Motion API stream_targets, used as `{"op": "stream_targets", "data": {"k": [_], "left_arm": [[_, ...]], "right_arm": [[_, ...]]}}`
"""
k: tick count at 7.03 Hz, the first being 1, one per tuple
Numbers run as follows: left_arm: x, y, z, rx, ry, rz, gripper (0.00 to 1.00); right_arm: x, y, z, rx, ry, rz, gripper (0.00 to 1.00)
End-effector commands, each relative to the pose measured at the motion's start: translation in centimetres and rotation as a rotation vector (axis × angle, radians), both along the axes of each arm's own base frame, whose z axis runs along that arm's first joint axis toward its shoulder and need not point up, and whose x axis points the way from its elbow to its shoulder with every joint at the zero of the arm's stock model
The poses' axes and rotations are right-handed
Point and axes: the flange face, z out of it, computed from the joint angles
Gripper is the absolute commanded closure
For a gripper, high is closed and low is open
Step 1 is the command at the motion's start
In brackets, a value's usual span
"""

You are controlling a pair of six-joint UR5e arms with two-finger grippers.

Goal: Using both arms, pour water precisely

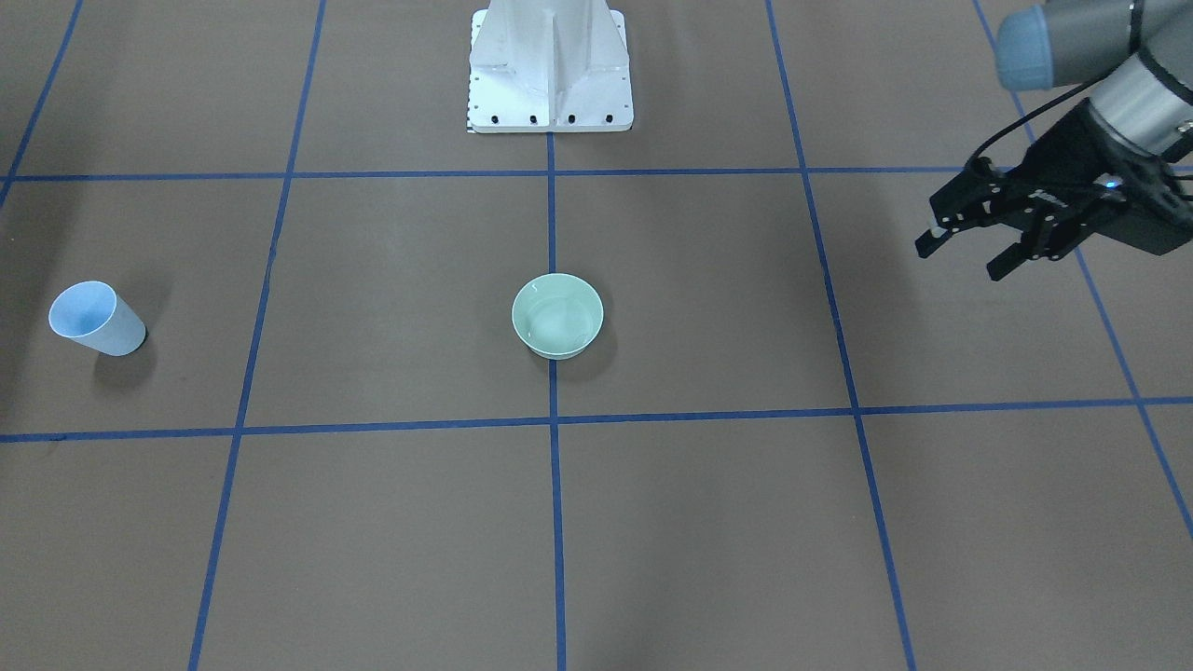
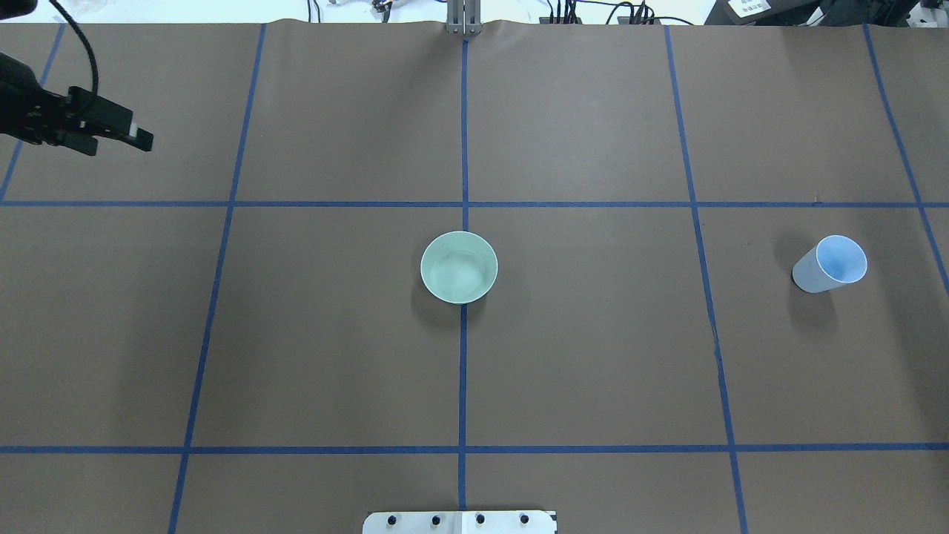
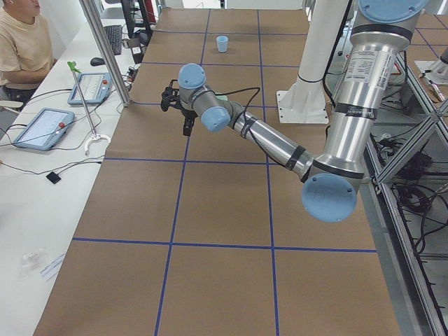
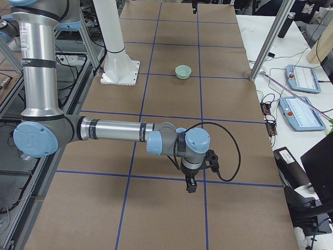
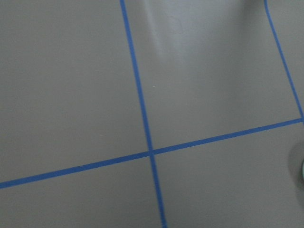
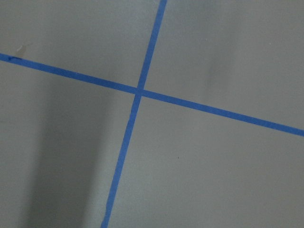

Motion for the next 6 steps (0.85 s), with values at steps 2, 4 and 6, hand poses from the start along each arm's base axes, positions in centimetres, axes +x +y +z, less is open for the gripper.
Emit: {"op": "stream_targets", "data": {"k": [2, 4, 6], "left_arm": [[19.1, 4.1, -7.2, -0.096, 0.01, -0.07, 0.0], [28.9, 3.8, -9.4, -0.135, -0.027, -0.122, 0.0], [36.1, 3.6, -8.4, -0.155, -0.106, -0.131, 0.0]], "right_arm": [[-0.1, -0.1, -0.1, 0.008, -0.001, 0.0, 0.0], [-0.1, -0.1, -0.1, 0.006, -0.001, 0.0, 0.0], [-0.1, -0.1, -0.1, 0.006, -0.001, 0.0, 0.0]]}}
